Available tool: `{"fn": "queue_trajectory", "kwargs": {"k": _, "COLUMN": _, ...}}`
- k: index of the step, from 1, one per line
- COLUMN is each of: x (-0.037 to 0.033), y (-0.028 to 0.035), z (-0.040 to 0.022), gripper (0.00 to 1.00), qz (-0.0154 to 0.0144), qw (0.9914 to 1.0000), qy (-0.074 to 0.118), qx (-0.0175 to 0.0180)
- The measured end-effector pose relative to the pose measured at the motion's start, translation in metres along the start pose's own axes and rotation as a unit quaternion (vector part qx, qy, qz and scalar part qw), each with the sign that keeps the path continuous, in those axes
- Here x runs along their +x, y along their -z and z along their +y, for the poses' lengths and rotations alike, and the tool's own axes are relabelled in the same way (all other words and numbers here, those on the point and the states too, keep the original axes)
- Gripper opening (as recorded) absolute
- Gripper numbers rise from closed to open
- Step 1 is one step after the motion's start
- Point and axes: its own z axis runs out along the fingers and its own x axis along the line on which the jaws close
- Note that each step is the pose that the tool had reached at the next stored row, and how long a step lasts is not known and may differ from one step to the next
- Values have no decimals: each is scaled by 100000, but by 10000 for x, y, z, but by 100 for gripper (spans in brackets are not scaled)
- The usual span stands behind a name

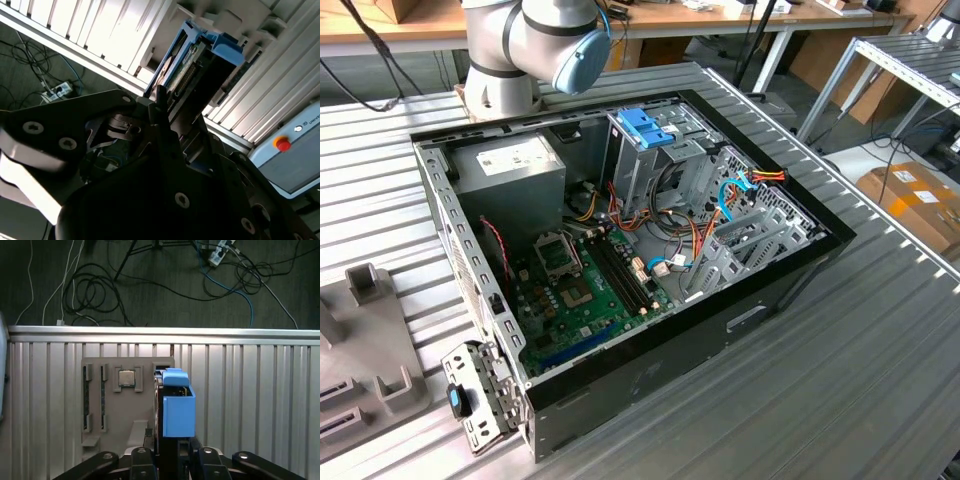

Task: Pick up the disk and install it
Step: 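Pick up the disk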

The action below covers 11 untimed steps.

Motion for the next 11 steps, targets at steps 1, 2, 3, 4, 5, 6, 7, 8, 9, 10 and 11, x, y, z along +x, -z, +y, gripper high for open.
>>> {"fn": "queue_trajectory", "kwargs": {"k": 1, "x": 0, "y": 5, "z": 0, "gripper": 35, "qz": 3, "qw": 100000, "qy": -1, "qx": -1}}
{"fn": "queue_trajectory", "kwargs": {"k": 2, "x": 0, "y": 5, "z": 0, "gripper": 35, "qz": -4, "qw": 100000, "qy": -1, "qx": 8}}
{"fn": "queue_trajectory", "kwargs": {"k": 3, "x": 0, "y": 7, "z": 0, "gripper": 35, "qz": -1, "qw": 100000, "qy": -1, "qx": 0}}
{"fn": "queue_trajectory", "kwargs": {"k": 4, "x": 0, "y": 8, "z": 0, "gripper": 35, "qz": 0, "qw": 100000, "qy": -3, "qx": 4}}
{"fn": "queue_trajectory", "kwargs": {"k": 5, "x": 0, "y": 12, "z": 1, "gripper": 35, "qz": 6, "qw": 100000, "qy": -2, "qx": -10}}
{"fn": "queue_trajectory", "kwargs": {"k": 6, "x": 0, "y": 15, "z": 1, "gripper": 35, "qz": 4, "qw": 100000, "qy": -3, "qx": -8}}
{"fn": "queue_trajectory", "kwargs": {"k": 7, "x": 0, "y": 20, "z": 0, "gripper": 35, "qz": 2, "qw": 100000, "qy": -1, "qx": -3}}
{"fn": "queue_trajectory", "kwargs": {"k": 8, "x": 0, "y": 27, "z": 0, "gripper": 35, "qz": 0, "qw": 100000, "qy": -1, "qx": 1}}
{"fn": "queue_trajectory", "kwargs": {"k": 9, "x": 0, "y": 32, "z": 0, "gripper": 35, "qz": 2, "qw": 100000, "qy": -2, "qx": -1}}
{"fn": "queue_trajectory", "kwargs": {"k": 10, "x": 0, "y": 37, "z": 1, "gripper": 35, "qz": 2, "qw": 100000, "qy": -2, "qx": 1}}
{"fn": "queue_trajectory", "kwargs": {"k": 11, "x": 0, "y": 49, "z": 1, "gripper": 35, "qz": 1, "qw": 100000, "qy": -2, "qx": 0}}
